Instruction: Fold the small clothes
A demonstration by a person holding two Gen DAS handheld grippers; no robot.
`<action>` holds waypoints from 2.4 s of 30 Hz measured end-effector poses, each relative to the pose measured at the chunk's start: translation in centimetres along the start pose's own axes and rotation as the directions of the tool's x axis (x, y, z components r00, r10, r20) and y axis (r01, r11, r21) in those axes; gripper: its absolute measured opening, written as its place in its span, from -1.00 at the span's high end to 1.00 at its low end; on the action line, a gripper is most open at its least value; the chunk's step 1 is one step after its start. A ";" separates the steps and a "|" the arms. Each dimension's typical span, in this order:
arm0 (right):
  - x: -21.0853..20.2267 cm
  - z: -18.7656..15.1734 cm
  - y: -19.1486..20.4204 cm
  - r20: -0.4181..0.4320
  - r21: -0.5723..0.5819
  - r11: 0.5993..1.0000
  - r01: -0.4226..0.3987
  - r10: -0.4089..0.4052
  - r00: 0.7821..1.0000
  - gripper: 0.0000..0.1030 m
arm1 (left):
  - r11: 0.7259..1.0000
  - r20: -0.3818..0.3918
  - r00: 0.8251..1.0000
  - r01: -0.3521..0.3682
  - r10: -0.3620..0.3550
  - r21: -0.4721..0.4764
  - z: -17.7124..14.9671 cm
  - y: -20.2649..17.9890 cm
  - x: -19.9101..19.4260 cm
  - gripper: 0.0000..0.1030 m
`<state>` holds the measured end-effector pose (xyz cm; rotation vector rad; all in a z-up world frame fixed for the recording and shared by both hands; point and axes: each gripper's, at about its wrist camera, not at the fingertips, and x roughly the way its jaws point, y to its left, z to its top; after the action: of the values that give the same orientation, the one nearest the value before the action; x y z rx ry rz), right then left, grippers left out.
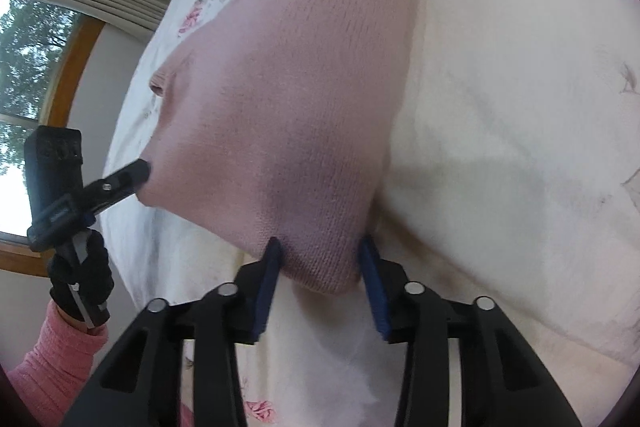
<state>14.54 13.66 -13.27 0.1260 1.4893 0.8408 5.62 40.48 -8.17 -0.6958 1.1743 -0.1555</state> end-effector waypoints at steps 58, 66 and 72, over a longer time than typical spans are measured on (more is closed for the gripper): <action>-2.6 2.7 -0.8 0.124 -0.003 1.000 0.011 -0.011 0.992 0.01 | 0.999 0.106 0.994 -0.010 0.015 -0.051 7.3 4.4 -1.2 -0.25; -3.2 4.0 -0.9 0.160 0.013 0.999 -0.042 0.040 0.986 -0.23 | 0.999 0.034 0.999 0.005 -0.004 -0.034 6.1 3.4 1.8 -0.31; -2.6 5.7 -1.4 0.182 0.018 0.995 -0.102 0.097 0.979 -0.45 | 0.995 0.009 0.996 0.085 -0.085 -0.045 7.8 3.1 4.5 -0.47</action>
<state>20.66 13.57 -11.23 0.2925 1.3325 0.8660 13.54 44.13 -11.93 -0.7859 1.1447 -0.1980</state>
